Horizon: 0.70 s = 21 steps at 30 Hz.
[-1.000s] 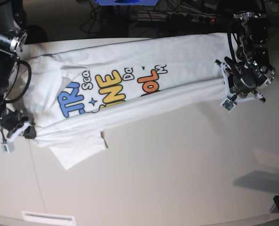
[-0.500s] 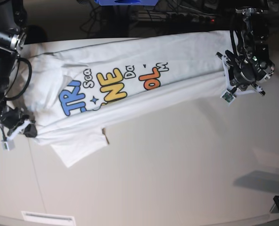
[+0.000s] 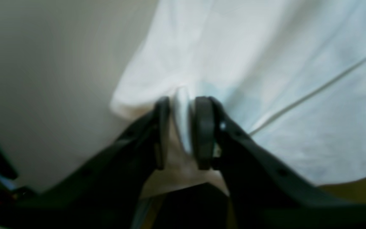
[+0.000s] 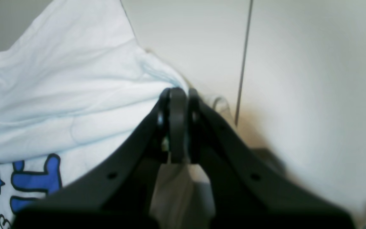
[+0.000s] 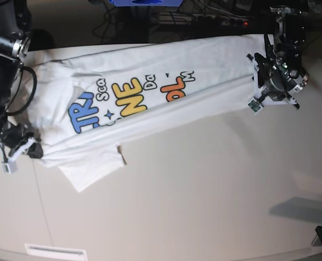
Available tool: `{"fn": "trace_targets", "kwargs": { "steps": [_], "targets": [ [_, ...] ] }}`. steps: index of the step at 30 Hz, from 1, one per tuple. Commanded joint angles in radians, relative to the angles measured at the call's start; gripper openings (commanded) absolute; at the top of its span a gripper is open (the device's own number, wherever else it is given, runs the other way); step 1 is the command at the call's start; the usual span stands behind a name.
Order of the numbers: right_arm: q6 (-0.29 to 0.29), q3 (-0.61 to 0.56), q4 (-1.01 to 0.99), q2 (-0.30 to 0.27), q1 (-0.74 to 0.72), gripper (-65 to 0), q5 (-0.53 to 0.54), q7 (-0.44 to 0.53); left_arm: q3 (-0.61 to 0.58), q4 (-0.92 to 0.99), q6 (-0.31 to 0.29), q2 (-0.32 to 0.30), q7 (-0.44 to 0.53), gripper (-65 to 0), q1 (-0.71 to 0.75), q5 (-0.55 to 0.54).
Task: Fold the T-shirt properly
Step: 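Drag the grasped side edge across the shirt with both grippers, folding lengthwise, then open both grippers and reposition them along the folded edge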
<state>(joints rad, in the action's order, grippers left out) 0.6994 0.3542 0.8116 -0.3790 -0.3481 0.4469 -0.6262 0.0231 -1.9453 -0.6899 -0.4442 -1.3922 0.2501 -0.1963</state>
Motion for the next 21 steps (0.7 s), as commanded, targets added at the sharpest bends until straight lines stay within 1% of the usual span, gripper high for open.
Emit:
{"fn": "trace_targets", "kwargs": {
  "steps": [1, 2, 4, 9, 11, 12, 16, 18, 21],
  "targets": [
    [-0.001, 0.006, 0.013, -0.015, -0.015, -64.6, -0.009, -0.013, 0.007, -0.013, -0.001, -0.011, -0.004, -43.2, -0.008, 0.042],
    [-0.001, 0.006, 0.013, -0.015, -0.015, -63.8, -0.009, -0.013, 0.007, -0.013, -0.004, -0.011, -0.004, -40.1, -0.008, 0.068],
    [-0.001, 0.006, 0.013, -0.015, -0.016, -58.6, -0.009, -0.014, 0.008, -0.016, -0.004, -0.009, -0.004, -36.3, -0.008, 0.087],
    [-0.001, 0.006, 0.013, -0.015, -0.019, -38.0, -0.007, -0.008, 0.019, -0.018, -0.006, -0.009, -0.004, -30.9, -0.034, 0.083],
    [-0.001, 0.012, 0.013, -0.015, -0.021, -32.1, -0.007, -0.007, 0.019, -0.018, -0.006, -0.006, -0.004, -29.1, -0.050, 0.083],
    [-0.001, 0.036, 0.013, -0.015, -0.021, -30.6, -0.007, -0.007, 0.019, -0.018, -0.006, 0.000, -0.004, -29.1, -0.061, 0.083],
    [-0.001, 0.116, 0.015, -0.025, -0.018, -30.2, -0.012, -0.007, 0.019, -0.018, -0.006, 0.020, -0.004, -29.2, -0.093, 0.083],
    [-0.001, 0.113, 0.039, -0.045, -0.015, -30.2, -0.013, -0.007, 0.019, -0.018, -0.006, 0.020, -0.004, -29.2, -0.096, 0.083],
    [-0.001, 0.113, 0.107, -0.050, 0.007, -30.2, -0.013, -0.014, 0.018, -0.015, -0.006, 0.020, -0.004, -29.2, -0.107, 0.083]
  ]
}}
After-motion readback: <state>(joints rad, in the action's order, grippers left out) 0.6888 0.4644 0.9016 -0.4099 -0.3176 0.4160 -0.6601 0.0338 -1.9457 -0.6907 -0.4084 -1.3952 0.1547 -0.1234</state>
